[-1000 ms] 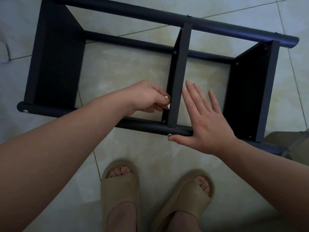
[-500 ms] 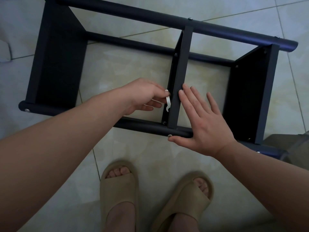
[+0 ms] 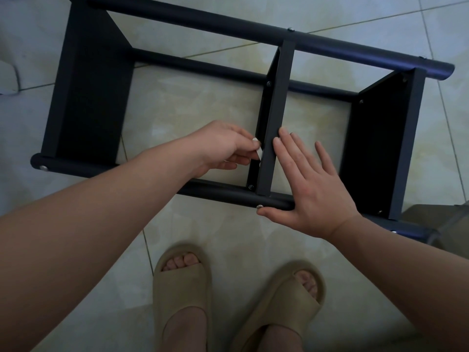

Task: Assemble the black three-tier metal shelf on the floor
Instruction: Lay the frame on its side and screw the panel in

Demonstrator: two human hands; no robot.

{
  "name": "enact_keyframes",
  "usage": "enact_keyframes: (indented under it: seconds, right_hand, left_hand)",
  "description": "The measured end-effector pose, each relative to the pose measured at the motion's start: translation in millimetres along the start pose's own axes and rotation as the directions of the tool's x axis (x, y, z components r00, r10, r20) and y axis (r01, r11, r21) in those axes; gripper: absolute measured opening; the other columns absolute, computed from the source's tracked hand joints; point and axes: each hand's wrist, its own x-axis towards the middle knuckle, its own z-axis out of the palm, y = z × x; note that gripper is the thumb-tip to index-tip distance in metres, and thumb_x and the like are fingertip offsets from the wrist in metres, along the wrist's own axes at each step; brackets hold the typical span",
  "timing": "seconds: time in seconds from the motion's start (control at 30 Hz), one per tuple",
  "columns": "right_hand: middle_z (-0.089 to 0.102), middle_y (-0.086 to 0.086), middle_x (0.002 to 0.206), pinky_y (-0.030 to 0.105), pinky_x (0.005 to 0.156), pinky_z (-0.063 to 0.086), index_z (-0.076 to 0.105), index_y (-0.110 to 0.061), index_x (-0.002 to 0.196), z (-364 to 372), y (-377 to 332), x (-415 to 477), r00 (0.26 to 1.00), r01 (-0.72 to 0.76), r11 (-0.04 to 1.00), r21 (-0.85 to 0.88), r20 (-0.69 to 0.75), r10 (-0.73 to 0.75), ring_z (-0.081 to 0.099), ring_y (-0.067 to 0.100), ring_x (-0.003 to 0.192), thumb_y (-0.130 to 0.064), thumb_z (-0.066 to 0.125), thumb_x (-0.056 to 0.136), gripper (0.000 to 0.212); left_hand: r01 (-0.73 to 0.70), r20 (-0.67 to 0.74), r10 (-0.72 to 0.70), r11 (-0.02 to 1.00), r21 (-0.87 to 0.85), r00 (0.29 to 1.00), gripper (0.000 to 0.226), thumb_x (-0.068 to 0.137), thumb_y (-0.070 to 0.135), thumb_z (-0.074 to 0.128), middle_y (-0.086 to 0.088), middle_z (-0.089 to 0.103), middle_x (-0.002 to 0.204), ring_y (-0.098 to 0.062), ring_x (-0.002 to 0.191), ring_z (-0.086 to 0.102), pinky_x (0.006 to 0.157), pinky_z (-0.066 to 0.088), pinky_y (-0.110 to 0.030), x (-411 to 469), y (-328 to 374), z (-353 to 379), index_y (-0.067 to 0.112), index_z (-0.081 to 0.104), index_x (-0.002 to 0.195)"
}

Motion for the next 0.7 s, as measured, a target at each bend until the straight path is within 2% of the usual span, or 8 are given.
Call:
enact_keyframes:
  seconds: [0.23, 0.7]
  right_hand:
    - [-0.001, 0.006, 0.171, 0.055, 0.126, 0.005, 0.007, -0.01, 0.163, 1, 0, 0, 1.0, 0.011, 0.999, -0.035, -0.024, -0.012, 0.001, 0.022, 0.158, -0.084, 0.033, 0.087, 0.109]
    - [-0.005, 0.005, 0.171, 0.057, 0.126, 0.008, 0.003, -0.011, 0.163, 1, 1, 0, 1.0, 0.011, 1.0, -0.023, 0.003, -0.01, 0.0, 0.021, 0.158, -0.084, 0.032, 0.088, 0.109]
  left_hand:
    - [0.023, 0.011, -0.023, 1.0, -0.005, 1.0, 0.006, 0.096, 0.024, 0.065, 0.005, 0.077, 0.08, -0.008, 0.076, 0.071, 0.084, 0.052, -0.03, -2, 3, 5, 0.019, 0.068, 0.096]
    - [0.039, 0.032, -0.042, 0.996, 0.08, 0.999, 0.015, 0.099, 0.019, 0.058, 0.006, 0.074, 0.069, -0.013, 0.078, 0.07, 0.083, 0.051, -0.031, -7, 1, 14, 0.017, 0.066, 0.086]
